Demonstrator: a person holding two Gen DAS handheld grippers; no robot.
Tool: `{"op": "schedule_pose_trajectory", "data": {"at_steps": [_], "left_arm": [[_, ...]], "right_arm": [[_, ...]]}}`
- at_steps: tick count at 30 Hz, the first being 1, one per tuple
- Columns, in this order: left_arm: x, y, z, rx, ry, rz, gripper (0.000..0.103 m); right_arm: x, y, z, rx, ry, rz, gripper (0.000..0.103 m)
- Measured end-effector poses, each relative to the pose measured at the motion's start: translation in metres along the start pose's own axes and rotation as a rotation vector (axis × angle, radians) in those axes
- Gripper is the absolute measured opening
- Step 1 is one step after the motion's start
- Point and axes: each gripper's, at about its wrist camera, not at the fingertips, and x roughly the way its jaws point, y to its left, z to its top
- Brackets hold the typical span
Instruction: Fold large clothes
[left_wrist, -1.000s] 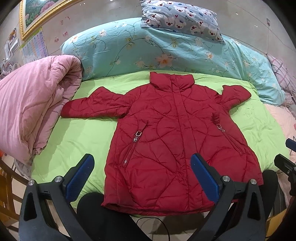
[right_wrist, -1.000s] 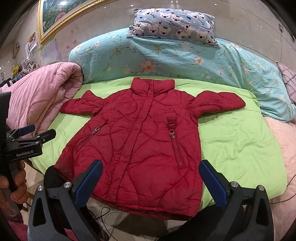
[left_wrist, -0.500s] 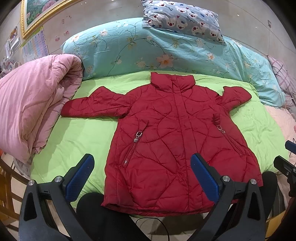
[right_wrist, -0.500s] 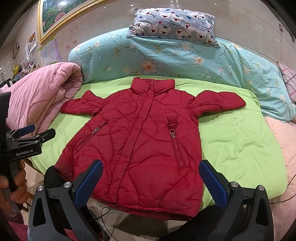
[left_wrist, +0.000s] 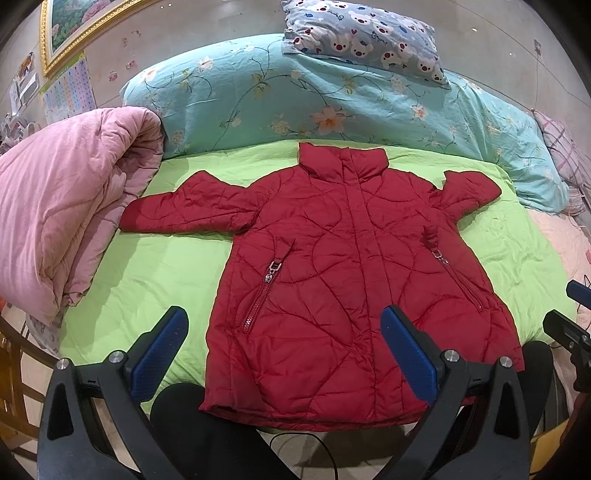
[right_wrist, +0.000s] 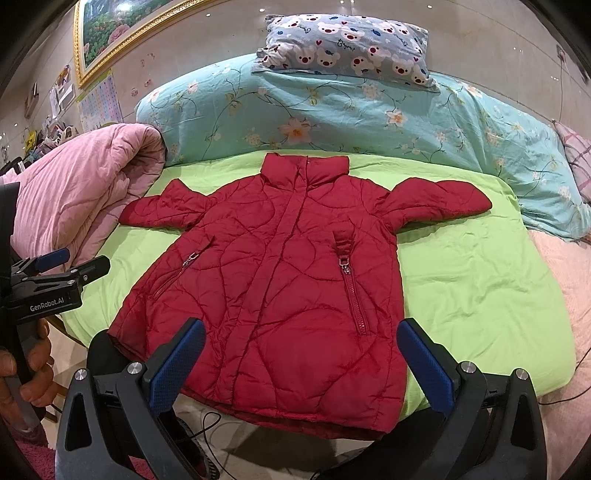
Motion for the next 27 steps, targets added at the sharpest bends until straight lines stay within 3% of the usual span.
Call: {"op": "schedule_pose_trajectory", "data": {"at_steps": [27], "left_arm": [[0.029, 0.001, 0.009, -0.055, 0.014, -0.069, 0.103]], "right_arm": [[0.031, -0.021, 0.01, 0.046, 0.021, 0.034, 0.103]]}}
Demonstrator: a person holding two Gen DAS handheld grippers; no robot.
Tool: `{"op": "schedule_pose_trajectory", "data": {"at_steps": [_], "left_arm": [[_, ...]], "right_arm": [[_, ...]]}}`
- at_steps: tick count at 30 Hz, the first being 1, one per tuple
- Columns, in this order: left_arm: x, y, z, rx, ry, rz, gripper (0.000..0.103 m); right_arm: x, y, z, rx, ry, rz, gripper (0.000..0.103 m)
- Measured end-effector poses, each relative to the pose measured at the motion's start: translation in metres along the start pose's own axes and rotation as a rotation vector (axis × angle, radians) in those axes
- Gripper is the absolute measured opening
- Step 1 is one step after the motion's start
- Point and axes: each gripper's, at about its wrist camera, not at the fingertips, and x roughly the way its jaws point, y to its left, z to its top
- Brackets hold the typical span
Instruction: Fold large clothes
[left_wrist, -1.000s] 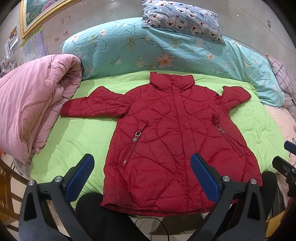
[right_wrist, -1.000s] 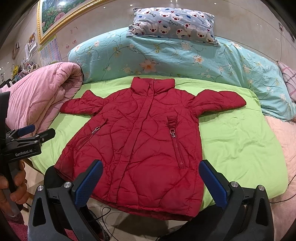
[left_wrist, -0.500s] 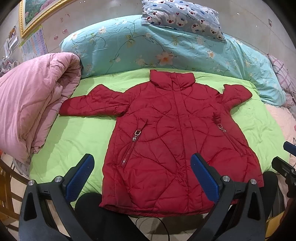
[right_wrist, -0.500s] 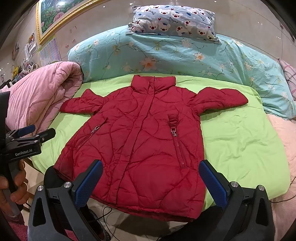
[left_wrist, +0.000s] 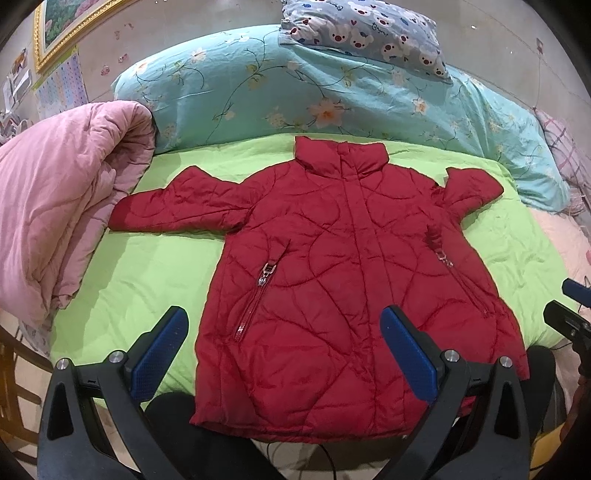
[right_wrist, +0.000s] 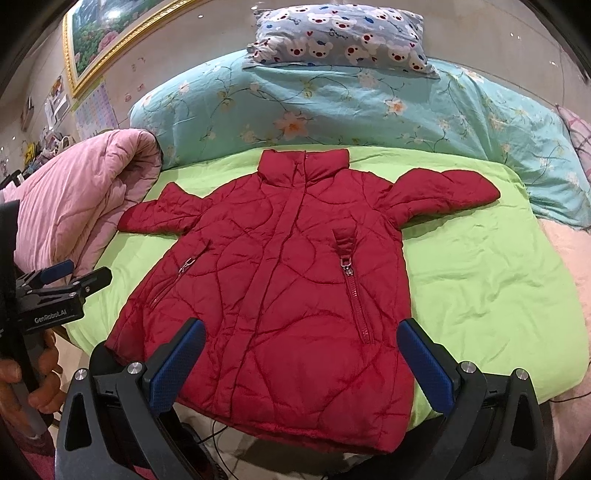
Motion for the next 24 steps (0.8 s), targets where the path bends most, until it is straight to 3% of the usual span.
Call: {"op": "schedule_pose_trajectory", "data": {"at_steps": [10, 24], "left_arm": [[0.035, 0.008, 0.016, -0.036, 0.017, 0.006, 0.103], [0.08, 0.0, 0.033, 0.001, 0.076, 0.034, 0.103]], "right_arm": [[0.03, -0.03, 0.015, 0.063, 0.019, 0.033, 0.103], [0.068, -0.068, 0.053, 0.104, 0.019, 0.033, 0.103]]}}
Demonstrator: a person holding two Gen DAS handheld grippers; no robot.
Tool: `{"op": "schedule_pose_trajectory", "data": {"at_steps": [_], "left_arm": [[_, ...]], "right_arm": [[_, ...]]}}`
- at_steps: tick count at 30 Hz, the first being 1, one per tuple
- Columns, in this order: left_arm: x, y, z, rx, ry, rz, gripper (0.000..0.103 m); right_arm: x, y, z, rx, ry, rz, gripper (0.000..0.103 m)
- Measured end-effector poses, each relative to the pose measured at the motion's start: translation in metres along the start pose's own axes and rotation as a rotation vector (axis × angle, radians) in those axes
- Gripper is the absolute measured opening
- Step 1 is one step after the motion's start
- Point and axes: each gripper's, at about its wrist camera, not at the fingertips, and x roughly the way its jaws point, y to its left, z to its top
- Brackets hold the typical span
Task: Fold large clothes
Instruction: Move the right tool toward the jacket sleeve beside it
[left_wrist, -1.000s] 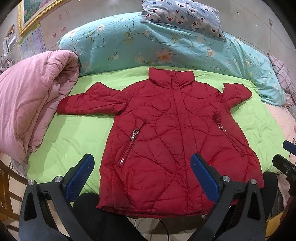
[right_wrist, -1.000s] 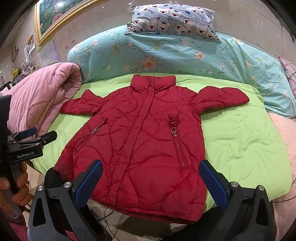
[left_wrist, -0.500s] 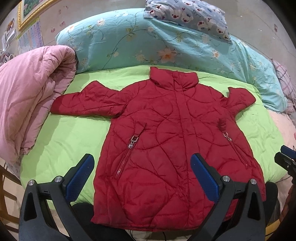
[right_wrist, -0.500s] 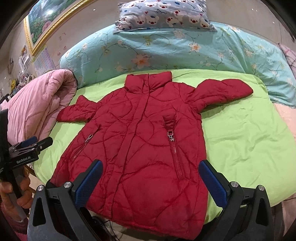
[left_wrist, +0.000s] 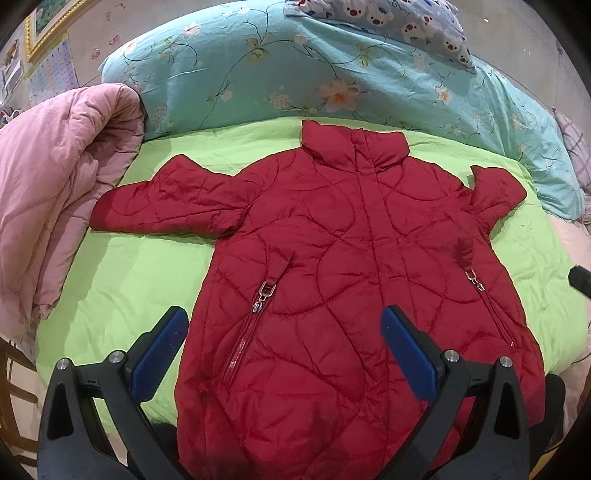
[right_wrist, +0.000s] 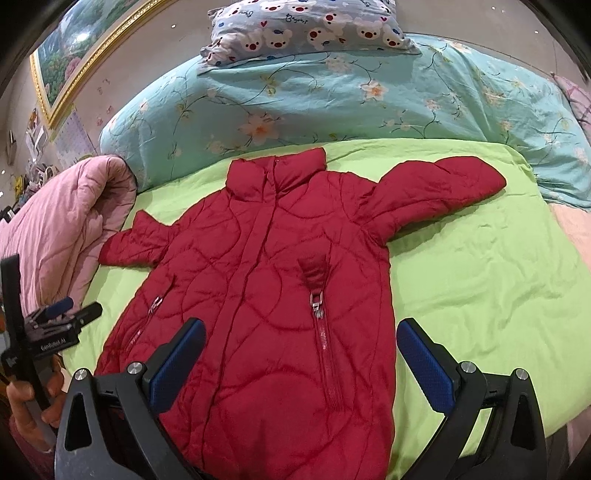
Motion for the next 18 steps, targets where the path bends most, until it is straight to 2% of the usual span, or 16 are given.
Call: {"op": "schedule_pose_trajectory", "data": {"at_steps": [10, 18], "left_arm": [[0.029, -0.006, 0.019, 0.008, 0.02, 0.004, 0.103], [0.057, -0.014, 0.042, 0.018, 0.031, 0.006, 0.103]], "right_arm": [[0.033, -0.029, 0.032, 0.014, 0.015, -0.02, 0.103], [0.065, -0.077, 0.057, 0.076, 0.011, -0.039, 0.103]]}}
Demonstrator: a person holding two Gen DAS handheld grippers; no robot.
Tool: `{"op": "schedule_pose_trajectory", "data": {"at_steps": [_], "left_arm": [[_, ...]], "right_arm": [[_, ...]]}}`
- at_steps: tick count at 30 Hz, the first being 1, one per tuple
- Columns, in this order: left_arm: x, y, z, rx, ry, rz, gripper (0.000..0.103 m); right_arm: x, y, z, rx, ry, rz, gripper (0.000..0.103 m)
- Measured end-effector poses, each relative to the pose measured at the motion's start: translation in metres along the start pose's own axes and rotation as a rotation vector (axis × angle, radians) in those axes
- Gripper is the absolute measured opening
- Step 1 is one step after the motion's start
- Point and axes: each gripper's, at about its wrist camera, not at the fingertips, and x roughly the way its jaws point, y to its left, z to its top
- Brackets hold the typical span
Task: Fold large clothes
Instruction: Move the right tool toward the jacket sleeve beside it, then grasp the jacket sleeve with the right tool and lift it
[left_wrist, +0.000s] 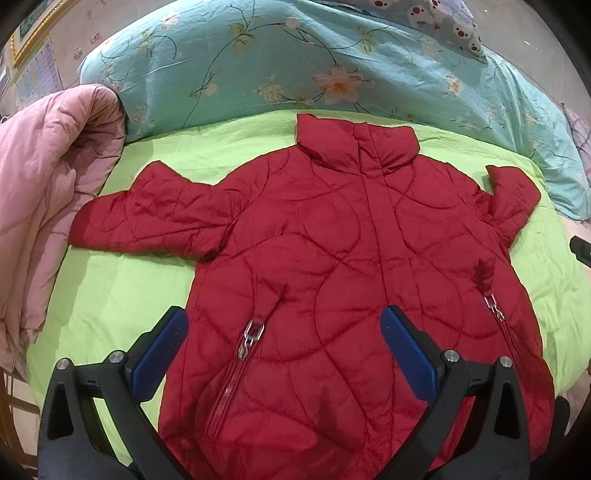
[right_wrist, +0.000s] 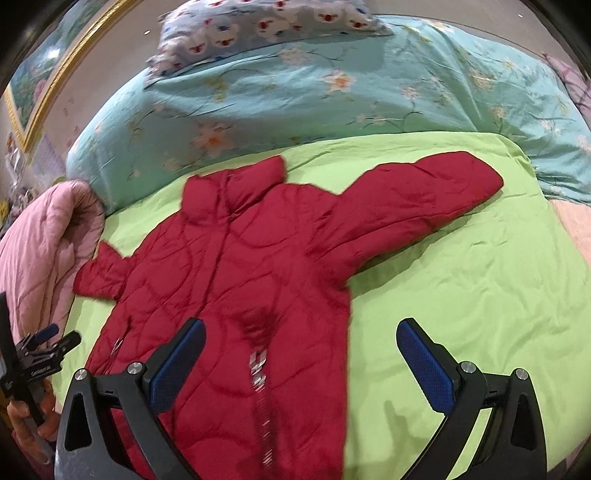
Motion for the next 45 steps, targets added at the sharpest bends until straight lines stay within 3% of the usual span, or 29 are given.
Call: {"op": "schedule_pose_trajectory", "data": {"at_steps": [4, 15, 24, 31, 35, 41, 42, 44, 45], "left_arm": [[0.014, -0.004, 0.011, 0.002, 0.005, 0.004, 0.103], [0.051, -0.009, 0.04, -0.013, 0.029, 0.01, 0.103], [0.075, -0.008, 0.05, -0.033, 0.052, 0.016, 0.103], [0.095, -0.019, 0.051, -0.011, 0.076, 0.013, 0.103], [0.106, -0.023, 0.052, -0.009, 0.094, 0.007, 0.103], [0.117, -0.03, 0.05, -0.019, 0.106, -0.006, 0.103], [0.118, -0.031, 0.05, -0.021, 0.107, -0.007, 0.103], [0.12, -0.033, 0.049, -0.022, 0.109, -0.014, 0.103], [0.12, -0.034, 0.049, -0.021, 0.11, -0.015, 0.103]], "right_arm": [[0.022, -0.039, 0.016, 0.071, -0.007, -0.053, 0.102], [0.072, -0.121, 0.05, 0.26, 0.004, -0.047, 0.102], [0.109, -0.19, 0.092, 0.379, -0.056, -0.116, 0.099], [0.15, -0.261, 0.124, 0.521, -0.095, -0.178, 0.084], [0.167, -0.289, 0.13, 0.59, -0.124, -0.17, 0.075], [0.189, -0.311, 0.142, 0.593, -0.125, -0.151, 0.074], [0.189, -0.318, 0.14, 0.628, -0.141, -0.128, 0.071], [0.189, -0.33, 0.134, 0.699, -0.163, -0.079, 0.043], [0.188, -0.332, 0.132, 0.715, -0.172, -0.062, 0.036]]}}
